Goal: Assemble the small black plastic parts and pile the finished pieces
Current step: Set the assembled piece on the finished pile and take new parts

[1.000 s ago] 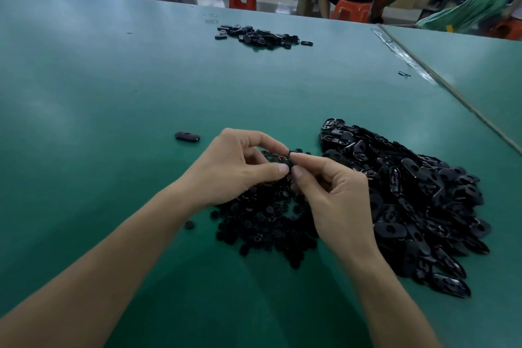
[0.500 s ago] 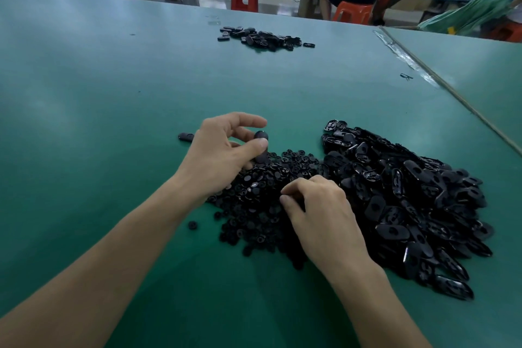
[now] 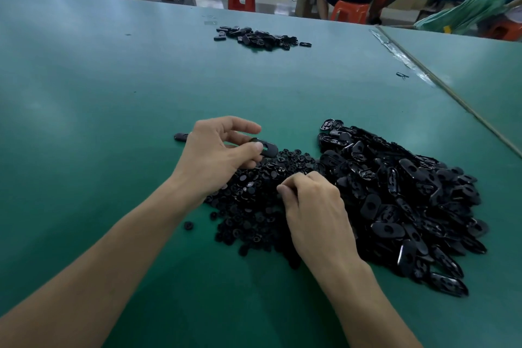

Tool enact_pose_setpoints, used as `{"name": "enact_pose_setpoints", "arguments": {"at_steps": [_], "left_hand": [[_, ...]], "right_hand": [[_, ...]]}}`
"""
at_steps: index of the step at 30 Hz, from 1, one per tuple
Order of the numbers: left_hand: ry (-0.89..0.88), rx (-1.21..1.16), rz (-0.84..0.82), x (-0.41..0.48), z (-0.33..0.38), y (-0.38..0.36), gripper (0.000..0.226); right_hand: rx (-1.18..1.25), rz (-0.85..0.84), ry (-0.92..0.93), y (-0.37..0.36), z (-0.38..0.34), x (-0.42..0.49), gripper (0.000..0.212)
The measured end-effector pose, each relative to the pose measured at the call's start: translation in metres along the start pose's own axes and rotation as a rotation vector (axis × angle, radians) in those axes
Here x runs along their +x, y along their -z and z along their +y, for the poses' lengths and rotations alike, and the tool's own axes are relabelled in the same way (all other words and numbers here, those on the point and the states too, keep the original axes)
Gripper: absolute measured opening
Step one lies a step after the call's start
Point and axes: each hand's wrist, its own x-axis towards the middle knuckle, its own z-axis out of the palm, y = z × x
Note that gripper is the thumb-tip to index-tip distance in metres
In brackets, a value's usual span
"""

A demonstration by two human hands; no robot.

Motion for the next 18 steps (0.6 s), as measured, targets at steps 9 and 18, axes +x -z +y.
{"name": "enact_pose_setpoints", "arguments": {"at_steps": [9, 18], "left_hand": [[0.085, -0.041, -0.026, -0.001, 0.000, -0.001, 0.011], [0.127, -0.029, -0.136, -0.006, 0.003, -0.008, 0.015]], "right_hand": [[0.344, 0.108, 0.048, 0.003, 0.006, -0.001, 0.011], [0.782, 0.116, -0.031, 0.010, 0.013, 0.003, 0.019]]}}
